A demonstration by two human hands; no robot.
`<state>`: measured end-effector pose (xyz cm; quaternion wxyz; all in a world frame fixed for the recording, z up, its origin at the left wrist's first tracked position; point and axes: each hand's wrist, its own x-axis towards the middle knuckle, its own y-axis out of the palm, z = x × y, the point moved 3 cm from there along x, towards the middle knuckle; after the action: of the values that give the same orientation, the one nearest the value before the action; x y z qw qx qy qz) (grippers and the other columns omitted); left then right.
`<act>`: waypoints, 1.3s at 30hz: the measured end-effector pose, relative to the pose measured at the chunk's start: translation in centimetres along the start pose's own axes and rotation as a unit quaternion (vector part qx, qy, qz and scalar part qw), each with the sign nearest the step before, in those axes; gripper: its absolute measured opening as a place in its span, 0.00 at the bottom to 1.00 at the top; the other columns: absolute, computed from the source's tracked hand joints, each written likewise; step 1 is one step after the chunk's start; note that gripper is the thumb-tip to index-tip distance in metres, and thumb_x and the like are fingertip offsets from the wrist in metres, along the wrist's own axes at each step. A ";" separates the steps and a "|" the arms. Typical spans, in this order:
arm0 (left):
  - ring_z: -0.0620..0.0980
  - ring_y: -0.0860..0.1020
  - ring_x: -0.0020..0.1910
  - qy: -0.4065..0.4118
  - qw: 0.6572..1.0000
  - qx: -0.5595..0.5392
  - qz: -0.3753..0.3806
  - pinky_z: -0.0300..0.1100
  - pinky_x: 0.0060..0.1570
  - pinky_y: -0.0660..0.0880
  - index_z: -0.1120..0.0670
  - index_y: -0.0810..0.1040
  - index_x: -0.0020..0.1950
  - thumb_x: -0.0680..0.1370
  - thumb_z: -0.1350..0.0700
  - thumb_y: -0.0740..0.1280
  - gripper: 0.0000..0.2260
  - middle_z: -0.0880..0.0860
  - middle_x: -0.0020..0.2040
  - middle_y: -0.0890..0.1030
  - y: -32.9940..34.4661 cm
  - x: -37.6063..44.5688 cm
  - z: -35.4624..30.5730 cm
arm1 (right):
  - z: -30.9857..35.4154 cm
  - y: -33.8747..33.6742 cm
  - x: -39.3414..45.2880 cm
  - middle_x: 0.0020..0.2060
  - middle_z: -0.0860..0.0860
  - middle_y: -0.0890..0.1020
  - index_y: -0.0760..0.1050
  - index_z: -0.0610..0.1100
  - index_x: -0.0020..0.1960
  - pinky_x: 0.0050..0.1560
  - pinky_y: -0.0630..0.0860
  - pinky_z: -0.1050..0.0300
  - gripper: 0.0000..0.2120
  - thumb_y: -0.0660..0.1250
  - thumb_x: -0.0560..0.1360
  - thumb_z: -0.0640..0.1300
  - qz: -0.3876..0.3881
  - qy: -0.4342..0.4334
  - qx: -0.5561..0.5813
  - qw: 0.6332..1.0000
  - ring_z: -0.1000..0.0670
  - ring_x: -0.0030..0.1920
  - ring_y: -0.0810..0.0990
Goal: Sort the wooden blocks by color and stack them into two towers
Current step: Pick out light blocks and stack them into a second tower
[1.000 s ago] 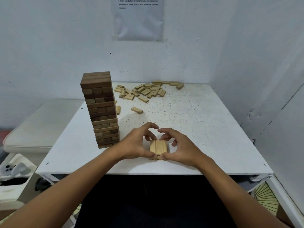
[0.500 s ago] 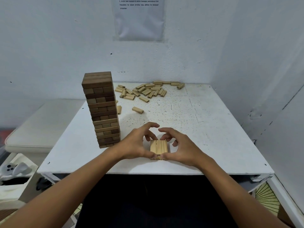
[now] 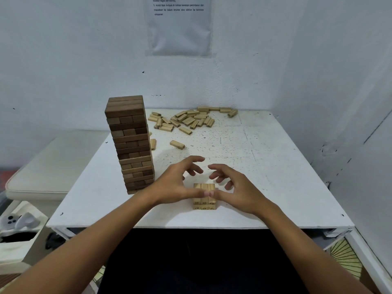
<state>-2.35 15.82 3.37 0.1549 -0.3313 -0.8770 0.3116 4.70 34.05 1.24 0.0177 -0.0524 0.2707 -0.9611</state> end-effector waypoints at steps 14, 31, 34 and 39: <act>0.45 0.75 0.51 -0.044 0.982 0.078 -0.167 0.42 0.51 0.73 0.54 0.76 0.62 0.75 0.51 0.72 0.18 0.49 0.53 0.80 -0.3 9.3 -0.5 | -1.3 -6.0 6.5 0.51 0.54 0.80 0.76 0.52 0.60 0.44 0.74 0.64 0.16 0.73 0.73 0.48 -0.072 0.028 -0.001 0.997 0.54 0.49 0.78; 0.53 0.54 0.76 -0.148 0.934 0.296 -0.134 0.60 0.68 0.54 0.53 0.63 0.74 0.79 0.49 0.60 0.24 0.50 0.76 0.63 -0.6 21.8 5.9 | -7.0 -6.5 25.4 0.76 0.49 0.62 0.67 0.48 0.74 0.72 0.59 0.44 0.24 0.63 0.79 0.48 -0.034 0.024 -0.281 0.959 0.45 0.75 0.59; 0.54 0.51 0.78 -0.150 0.922 0.338 -0.112 0.64 0.68 0.52 0.52 0.62 0.75 0.81 0.47 0.55 0.23 0.50 0.77 0.60 -0.3 22.5 6.4 | -7.7 -5.1 26.6 0.79 0.49 0.52 0.57 0.49 0.78 0.75 0.49 0.41 0.26 0.55 0.82 0.50 0.017 0.023 -0.350 0.936 0.45 0.78 0.50; 0.53 0.53 0.77 -0.135 0.908 0.382 -0.105 0.67 0.68 0.51 0.54 0.68 0.71 0.81 0.49 0.54 0.20 0.50 0.75 0.64 0.1 22.2 6.0 | -8.4 -4.4 25.7 0.79 0.47 0.55 0.57 0.47 0.78 0.76 0.47 0.45 0.23 0.50 0.84 0.49 0.002 0.006 -0.362 0.932 0.44 0.78 0.52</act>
<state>-21.46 28.27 0.25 0.1815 -0.1077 -0.7330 0.6466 -21.80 40.59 -1.20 -0.0020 -0.0494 0.6005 -0.7981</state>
